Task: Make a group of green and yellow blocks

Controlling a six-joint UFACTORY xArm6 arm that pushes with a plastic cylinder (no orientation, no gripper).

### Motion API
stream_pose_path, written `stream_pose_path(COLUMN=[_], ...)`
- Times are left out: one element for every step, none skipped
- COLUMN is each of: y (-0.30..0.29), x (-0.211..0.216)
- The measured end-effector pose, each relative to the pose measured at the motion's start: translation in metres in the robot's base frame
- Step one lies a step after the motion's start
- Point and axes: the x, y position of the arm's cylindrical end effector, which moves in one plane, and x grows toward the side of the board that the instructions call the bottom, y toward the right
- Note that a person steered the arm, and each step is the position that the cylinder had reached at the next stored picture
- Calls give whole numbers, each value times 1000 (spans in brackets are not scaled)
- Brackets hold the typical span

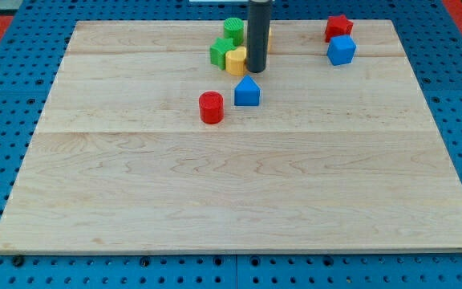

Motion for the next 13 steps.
stream_pose_path(y=[-48, -106, -129, -174, -182, -123, -103, -85, -110, -121, -68, -87, -138], x=[12, -1, -26, -43, -71, -79, -46, -31, -39, -72, -74, -68, -41])
